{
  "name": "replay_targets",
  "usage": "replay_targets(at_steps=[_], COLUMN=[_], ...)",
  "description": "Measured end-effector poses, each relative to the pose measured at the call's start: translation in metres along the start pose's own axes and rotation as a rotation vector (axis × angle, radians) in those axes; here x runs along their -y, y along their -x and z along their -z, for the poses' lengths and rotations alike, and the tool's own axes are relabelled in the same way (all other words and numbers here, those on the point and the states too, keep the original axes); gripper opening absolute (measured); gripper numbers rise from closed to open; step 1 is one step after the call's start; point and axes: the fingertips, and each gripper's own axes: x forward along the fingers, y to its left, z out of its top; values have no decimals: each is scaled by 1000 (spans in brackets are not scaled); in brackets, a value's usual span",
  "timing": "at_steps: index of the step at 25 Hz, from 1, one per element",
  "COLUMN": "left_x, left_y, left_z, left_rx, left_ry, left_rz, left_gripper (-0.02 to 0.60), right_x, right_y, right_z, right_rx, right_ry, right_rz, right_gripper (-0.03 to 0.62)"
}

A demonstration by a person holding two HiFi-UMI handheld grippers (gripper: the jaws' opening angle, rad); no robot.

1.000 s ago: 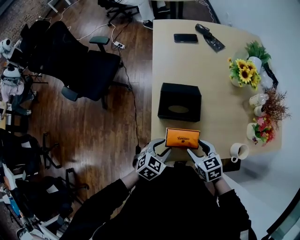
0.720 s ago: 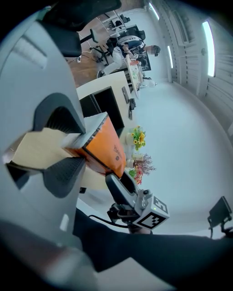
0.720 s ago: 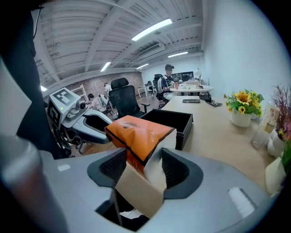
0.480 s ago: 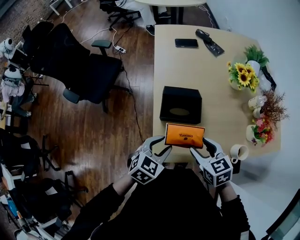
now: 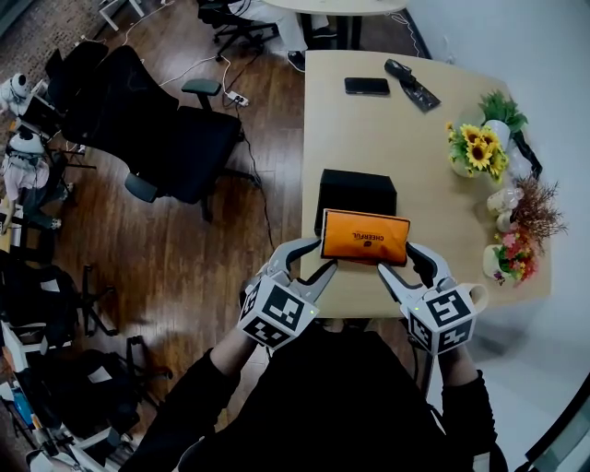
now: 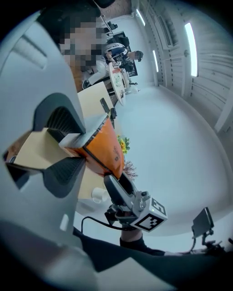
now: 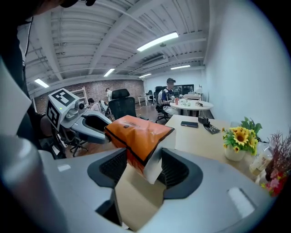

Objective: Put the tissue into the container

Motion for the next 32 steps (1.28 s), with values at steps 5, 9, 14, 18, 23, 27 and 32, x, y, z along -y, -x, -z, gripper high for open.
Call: replay_targets(at_steps=[5,9,14,18,23,27,32], left_x=[-17,-26,-36,-45,-52,-58,-60], left_y=[0,-7,-16,-29,-51,-66,-76], left_z=[-19,-26,-28,-24,-9,6,23], left_rx=[12,17,16,-4,-31,-56,-86], left_ry=[-31,-37,-35,-46,-47,-35,-10], left_rz=[-28,-40,-50,-54,-39,-39,-21], left_gripper=[144,144,144,144,144,144,144], right_x=[9,18,28,37,49,55,57], right_y=[-4,-9,-19,-30,-51,-66,-79], right_z=[-22,-30,-33,-30,-16,-6,6], right_rx=[34,45,46,35,14,0,-26], right_ry=[12,18,21,16,12,34,33], right_rz=[10,15,11,23,26,31,25], right_gripper=[242,242,242,241,241,241,241])
